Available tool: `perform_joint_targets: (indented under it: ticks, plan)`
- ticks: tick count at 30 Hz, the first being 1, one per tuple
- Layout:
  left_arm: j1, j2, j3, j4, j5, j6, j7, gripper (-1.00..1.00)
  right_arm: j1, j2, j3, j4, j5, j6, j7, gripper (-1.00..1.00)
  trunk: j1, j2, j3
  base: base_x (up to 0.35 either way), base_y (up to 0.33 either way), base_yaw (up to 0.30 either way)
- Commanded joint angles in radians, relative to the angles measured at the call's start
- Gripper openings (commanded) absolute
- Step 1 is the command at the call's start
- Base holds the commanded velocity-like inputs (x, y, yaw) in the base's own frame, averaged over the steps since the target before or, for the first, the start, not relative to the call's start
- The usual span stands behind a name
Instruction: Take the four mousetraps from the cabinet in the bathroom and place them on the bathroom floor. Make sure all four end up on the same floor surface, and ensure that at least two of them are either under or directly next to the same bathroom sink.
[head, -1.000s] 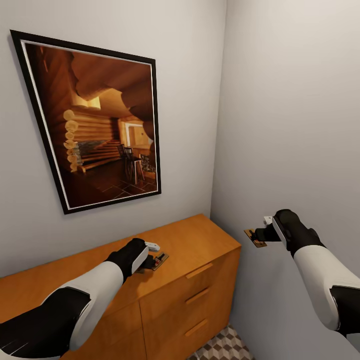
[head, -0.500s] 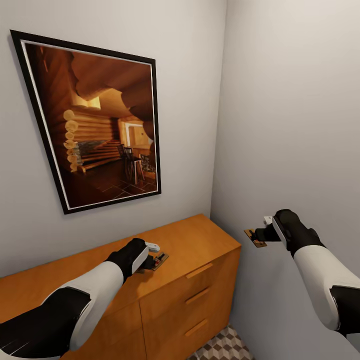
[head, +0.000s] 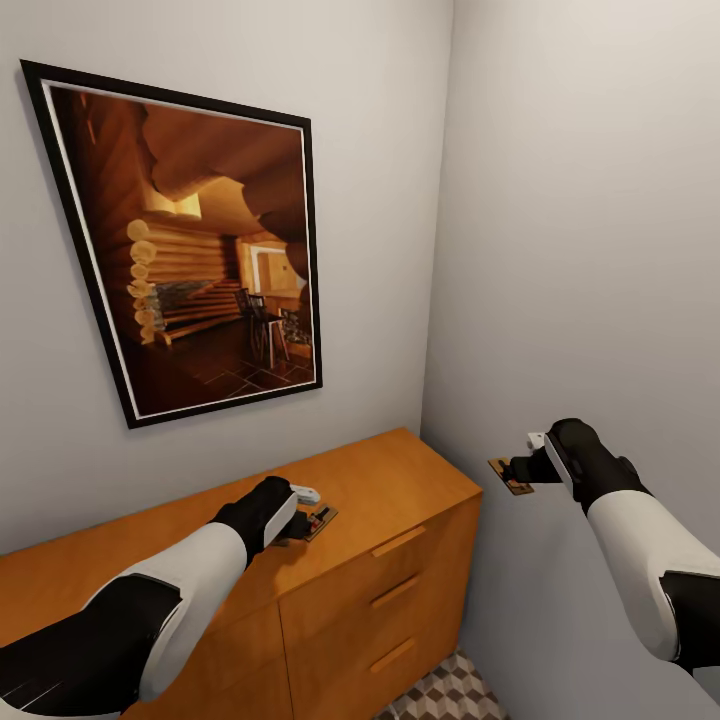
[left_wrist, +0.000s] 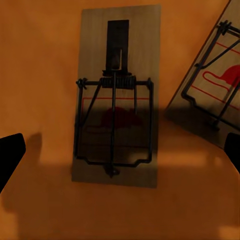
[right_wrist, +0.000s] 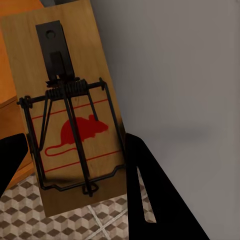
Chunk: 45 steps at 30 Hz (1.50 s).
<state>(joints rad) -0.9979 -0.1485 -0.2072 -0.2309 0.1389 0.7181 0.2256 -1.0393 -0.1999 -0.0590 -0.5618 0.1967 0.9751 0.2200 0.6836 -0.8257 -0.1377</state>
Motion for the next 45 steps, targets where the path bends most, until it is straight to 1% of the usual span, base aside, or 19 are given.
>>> perform_joint_targets:
  ticks: [1,10,14,15,19,23,30,45]
  plan:
    - [-0.001,0.0,-0.006,-0.001,0.011,0.004,0.007,1.0,-0.001,0.0,-0.004,-0.001,0.011,0.003,0.009,-1.0,0.0,-0.001,-0.002,0.0,0.0,0.0]
    - [-0.001,0.001,-0.006,-0.001,0.018,0.017,0.006,1.0,-0.001,0.0,-0.004,-0.001,0.011,0.003,0.009,-1.0,0.0,-0.001,-0.002,0.0,0.0,0.0]
    - [-0.001,0.002,-0.006,-0.001,0.031,0.03,0.007,1.0,-0.001,0.0,-0.004,-0.001,0.011,0.003,0.009,-1.0,0.0,-0.001,-0.002,0.0,0.0,0.0]
    - [-0.001,0.003,-0.006,-0.001,0.04,0.036,0.007,1.0,-0.001,0.0,-0.004,-0.001,0.011,0.003,0.009,-1.0,0.0,-0.001,-0.002,0.0,0.0,0.0]
    - [-0.001,0.004,-0.006,-0.001,0.057,0.043,0.008,1.0,-0.001,0.0,-0.004,-0.001,0.011,0.003,0.009,-1.0,0.0,-0.001,-0.002,0.0,0.0,0.0]
    - [-0.001,0.005,-0.007,-0.001,0.066,0.046,0.009,1.0,-0.001,0.0,-0.004,-0.001,0.012,0.003,0.009,-1.0,0.0,-0.001,-0.002,0.0,0.0,0.0]
    - [-0.001,0.006,-0.006,-0.001,0.072,0.048,0.013,1.0,-0.001,0.0,-0.004,-0.001,0.012,0.002,0.009,-1.0,0.0,-0.001,-0.002,0.0,0.0,0.0]
    - [-0.001,0.007,-0.009,-0.001,0.072,0.048,0.014,1.0,-0.001,0.0,-0.004,-0.001,0.013,0.002,0.009,-1.0,0.0,-0.001,-0.002,0.0,0.0,0.0]
